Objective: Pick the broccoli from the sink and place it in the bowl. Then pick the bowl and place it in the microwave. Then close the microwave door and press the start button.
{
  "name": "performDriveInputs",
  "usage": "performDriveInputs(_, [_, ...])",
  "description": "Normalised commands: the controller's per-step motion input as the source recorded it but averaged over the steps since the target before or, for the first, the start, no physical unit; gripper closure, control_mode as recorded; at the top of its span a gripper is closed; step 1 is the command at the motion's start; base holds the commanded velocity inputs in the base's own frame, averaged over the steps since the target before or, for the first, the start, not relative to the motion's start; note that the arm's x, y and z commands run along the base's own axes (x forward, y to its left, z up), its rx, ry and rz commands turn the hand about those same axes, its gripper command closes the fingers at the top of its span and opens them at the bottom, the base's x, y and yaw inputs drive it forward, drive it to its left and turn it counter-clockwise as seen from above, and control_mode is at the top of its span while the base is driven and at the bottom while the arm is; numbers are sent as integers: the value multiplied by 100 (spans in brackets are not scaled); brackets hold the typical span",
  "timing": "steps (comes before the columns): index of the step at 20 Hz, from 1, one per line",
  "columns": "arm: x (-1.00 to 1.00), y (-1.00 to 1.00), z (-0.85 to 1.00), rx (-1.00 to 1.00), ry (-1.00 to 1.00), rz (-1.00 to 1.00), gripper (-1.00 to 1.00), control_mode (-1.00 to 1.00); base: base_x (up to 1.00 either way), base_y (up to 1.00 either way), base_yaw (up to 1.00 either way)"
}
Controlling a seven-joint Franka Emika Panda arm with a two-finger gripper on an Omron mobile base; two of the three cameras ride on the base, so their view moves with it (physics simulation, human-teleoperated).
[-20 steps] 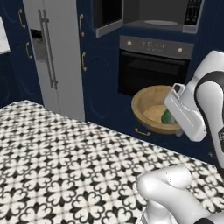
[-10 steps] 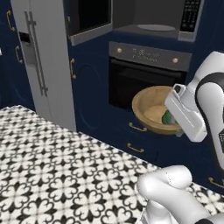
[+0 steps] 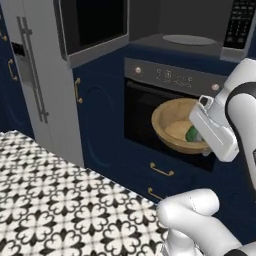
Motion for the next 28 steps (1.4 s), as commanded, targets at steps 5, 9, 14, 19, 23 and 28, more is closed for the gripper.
performDriveInputs(5, [0, 0, 0, 0, 0, 0, 100, 100, 100, 5, 0])
performDriveInputs(9, [0, 0, 0, 0, 0, 0, 100, 100, 93, -16, 0])
performDriveInputs(14, [0, 0, 0, 0, 0, 0, 100, 100, 63, -18, -1])
performDriveInputs(19, [0, 0, 0, 0, 0, 0, 100, 100, 27, 2, -18])
performDriveInputs(23, [0, 0, 0, 0, 0, 0, 100, 100, 40, 18, -28])
performDriveInputs(28, [0, 0, 0, 0, 0, 0, 100, 100, 46, 28, -18])
